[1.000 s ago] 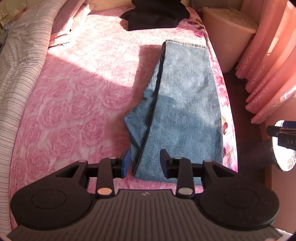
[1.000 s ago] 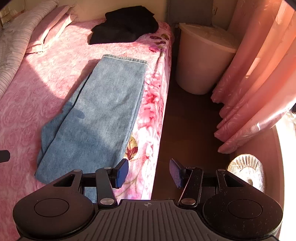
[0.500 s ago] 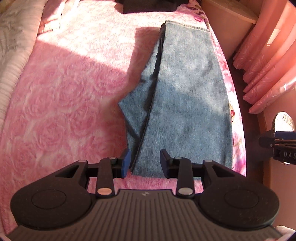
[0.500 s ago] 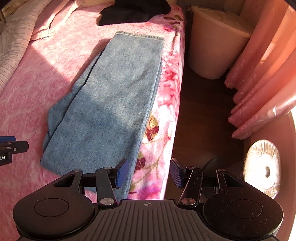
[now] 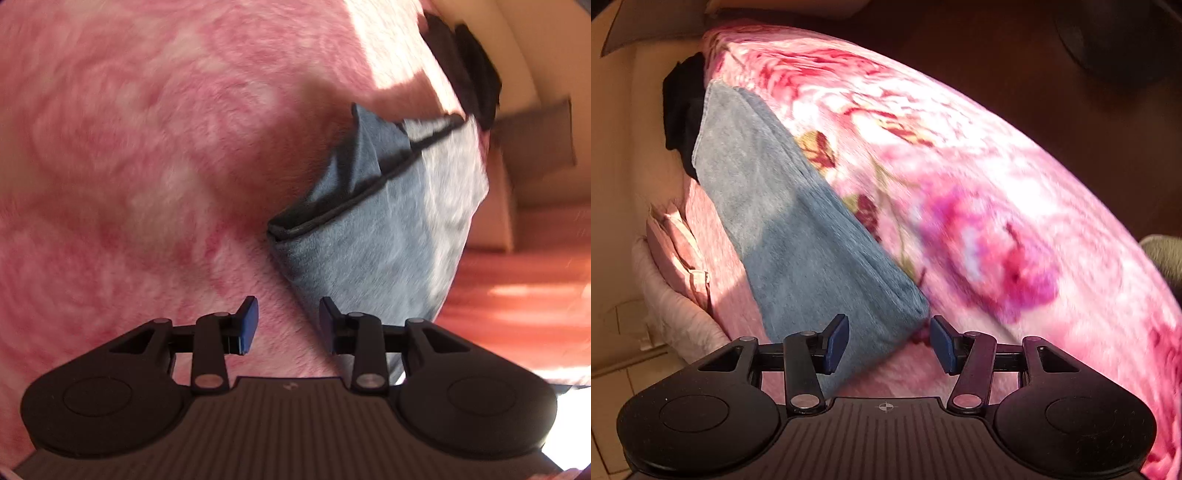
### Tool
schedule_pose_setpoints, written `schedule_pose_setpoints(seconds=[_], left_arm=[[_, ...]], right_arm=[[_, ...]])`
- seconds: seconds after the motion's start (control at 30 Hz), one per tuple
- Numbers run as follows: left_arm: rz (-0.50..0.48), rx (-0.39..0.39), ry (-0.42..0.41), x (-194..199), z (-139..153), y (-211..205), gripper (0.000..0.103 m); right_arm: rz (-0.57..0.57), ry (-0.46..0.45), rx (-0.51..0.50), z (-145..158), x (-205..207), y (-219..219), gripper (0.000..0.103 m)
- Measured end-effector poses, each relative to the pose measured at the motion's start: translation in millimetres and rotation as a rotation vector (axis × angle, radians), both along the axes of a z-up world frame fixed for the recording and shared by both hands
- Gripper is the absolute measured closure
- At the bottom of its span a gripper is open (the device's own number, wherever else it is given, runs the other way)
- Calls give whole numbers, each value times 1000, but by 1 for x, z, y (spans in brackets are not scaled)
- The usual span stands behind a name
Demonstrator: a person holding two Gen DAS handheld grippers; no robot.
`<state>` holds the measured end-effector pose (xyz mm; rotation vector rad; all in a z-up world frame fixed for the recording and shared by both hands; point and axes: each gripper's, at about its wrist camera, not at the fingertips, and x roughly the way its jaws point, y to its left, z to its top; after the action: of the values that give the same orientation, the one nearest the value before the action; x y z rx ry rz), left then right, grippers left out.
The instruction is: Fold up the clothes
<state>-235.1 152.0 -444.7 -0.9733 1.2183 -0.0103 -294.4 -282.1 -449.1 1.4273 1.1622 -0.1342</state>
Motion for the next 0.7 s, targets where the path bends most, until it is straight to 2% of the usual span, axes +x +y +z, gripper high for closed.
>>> schedule_pose_setpoints(seconds=[0.07,0.23,0.5,0.53,0.57,0.6,0.7], left_arm=[[61,-47,-21,-1,-6,2,70],[134,-95,-53,7,-24,3,69],[138,-120,-90,19,-41,-4,69],[142,-126,-96,17,-42,-3,69],[146,-131,-103,14,-44,-3,70],[149,-135,-108,13,-45,-2,70],[151,-131,-115,11,-42,-3,77]], right_arm=[[-20,7,25,-8,-6,6,50],[-27,-21,25,-22,5,13,50],[-85,-46,48,-32,10,14,51],[-82,-45,38,-33,10,15,55],[-79,-43,28,-34,9,15,65],[-72,-44,19,-35,9,16,70],[-27,-65,0,-32,12,13,81]])
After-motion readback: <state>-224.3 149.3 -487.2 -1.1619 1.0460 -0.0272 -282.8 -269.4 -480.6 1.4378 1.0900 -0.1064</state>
